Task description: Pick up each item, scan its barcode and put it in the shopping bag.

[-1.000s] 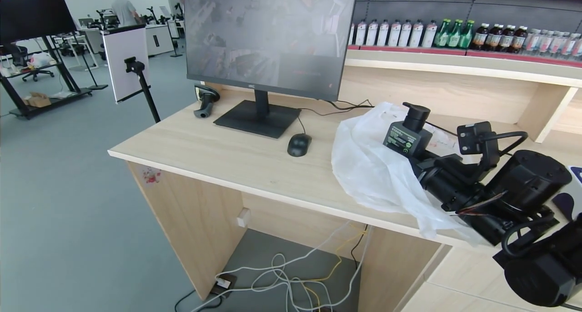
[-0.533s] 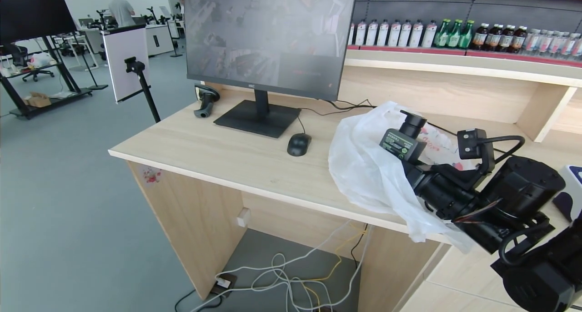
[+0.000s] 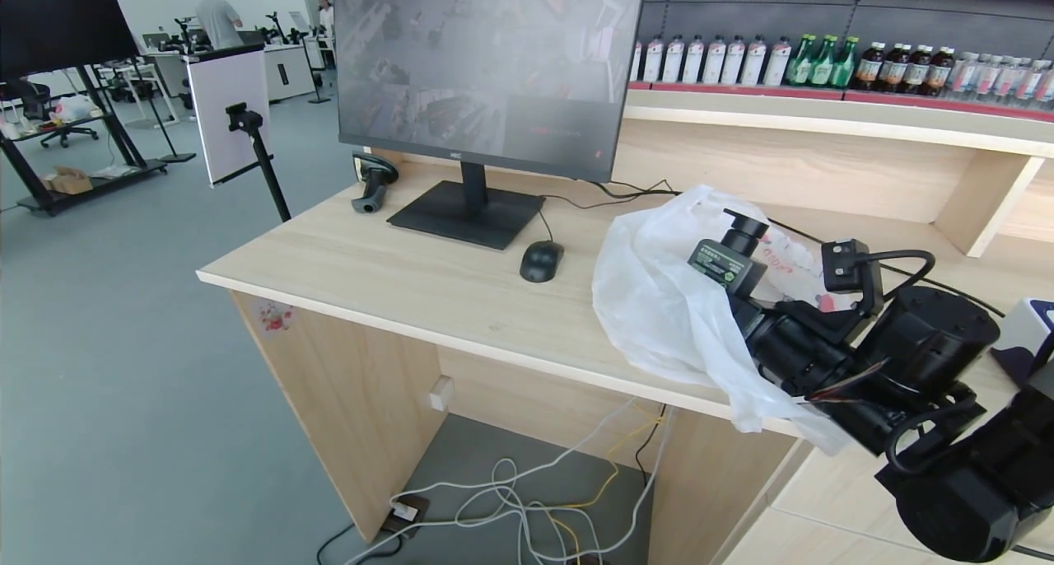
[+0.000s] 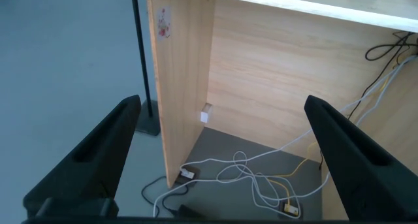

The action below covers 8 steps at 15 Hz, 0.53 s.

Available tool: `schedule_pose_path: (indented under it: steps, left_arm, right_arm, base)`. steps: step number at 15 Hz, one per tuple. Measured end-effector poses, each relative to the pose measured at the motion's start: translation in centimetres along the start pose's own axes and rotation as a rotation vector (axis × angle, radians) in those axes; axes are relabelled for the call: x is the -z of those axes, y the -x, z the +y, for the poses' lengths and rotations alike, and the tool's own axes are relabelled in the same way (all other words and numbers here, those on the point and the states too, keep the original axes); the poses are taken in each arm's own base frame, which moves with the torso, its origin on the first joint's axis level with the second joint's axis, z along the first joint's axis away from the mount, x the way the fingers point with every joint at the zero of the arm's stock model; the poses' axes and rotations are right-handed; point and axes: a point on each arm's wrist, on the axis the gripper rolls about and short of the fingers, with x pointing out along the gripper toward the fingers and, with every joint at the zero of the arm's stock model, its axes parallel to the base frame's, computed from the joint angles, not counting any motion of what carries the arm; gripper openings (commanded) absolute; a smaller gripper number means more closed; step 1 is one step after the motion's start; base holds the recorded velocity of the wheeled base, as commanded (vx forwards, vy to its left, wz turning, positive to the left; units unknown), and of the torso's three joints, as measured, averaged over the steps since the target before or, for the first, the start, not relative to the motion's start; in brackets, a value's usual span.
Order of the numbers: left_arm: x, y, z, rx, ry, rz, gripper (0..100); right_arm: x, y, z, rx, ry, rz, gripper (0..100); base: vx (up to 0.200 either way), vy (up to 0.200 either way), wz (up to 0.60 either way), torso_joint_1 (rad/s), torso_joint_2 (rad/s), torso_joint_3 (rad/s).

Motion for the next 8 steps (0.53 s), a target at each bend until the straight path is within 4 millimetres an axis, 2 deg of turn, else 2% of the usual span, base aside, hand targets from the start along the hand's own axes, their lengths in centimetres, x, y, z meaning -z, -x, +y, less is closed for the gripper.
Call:
schedule_pose_path:
  steps: [3,4,8]
  left_arm:
    - [0.00,0.00,0.00,0.000,0.000,0.000,100]
    - [0.00,0.00,0.00,0.000,0.000,0.000,100]
    - [0.00,0.00,0.00,0.000,-0.001,0.000,100]
  right_arm:
    - [0.38,-0.20,-0.28,0.006,0.001,0.011,0]
    - [0.46,-0.23,-0.34,0.007,0.001,0.012,100]
    - [0.59,-0.30,-0.43,0.010,0.005,0.016,100]
  base:
    - [0.000,0.000,0.00,0.000,0.00,0.000]
    - [0.000,0.000,0.00,0.000,0.00,0.000]
    - [0.000,0.000,0.00,0.000,0.00,0.000]
